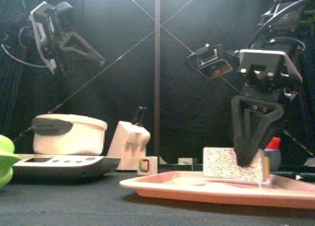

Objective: Grab egg sushi

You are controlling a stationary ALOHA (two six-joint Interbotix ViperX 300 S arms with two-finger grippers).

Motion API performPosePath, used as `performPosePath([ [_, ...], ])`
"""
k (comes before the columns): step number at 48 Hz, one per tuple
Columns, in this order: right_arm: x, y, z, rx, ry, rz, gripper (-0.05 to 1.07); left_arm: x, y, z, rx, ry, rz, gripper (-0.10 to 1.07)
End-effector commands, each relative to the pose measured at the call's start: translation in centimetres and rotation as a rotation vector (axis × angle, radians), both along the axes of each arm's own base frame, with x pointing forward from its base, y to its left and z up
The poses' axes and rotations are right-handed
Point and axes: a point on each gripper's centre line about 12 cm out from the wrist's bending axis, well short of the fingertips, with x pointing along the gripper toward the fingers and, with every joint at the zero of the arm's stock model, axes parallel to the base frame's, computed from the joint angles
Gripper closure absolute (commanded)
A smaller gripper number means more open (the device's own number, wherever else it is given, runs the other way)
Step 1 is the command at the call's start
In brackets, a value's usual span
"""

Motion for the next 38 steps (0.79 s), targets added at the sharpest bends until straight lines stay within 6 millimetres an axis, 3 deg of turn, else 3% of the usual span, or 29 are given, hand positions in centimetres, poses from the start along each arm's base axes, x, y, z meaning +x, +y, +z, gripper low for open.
performPosePath([
  [1, 0.2, -0.22, 2.82, -0.021, -0.062, 0.002, 0.46, 0.24, 0.03, 0.6, -0.009, -0.021, 0.006, 0.34],
  [8, -0.03, -0.21, 2.98, -0.04, -0.063, 0.013, 0.46, 0.21, 0.04, 0.54, -0.011, -0.02, 0.008, 0.27],
  [38, 0.2, -0.78, 3.72, -0.11, -0.092, 0.052, 0.46, 0.43, 0.29, 1.06, -0.066, -0.041, 0.04, 0.27],
])
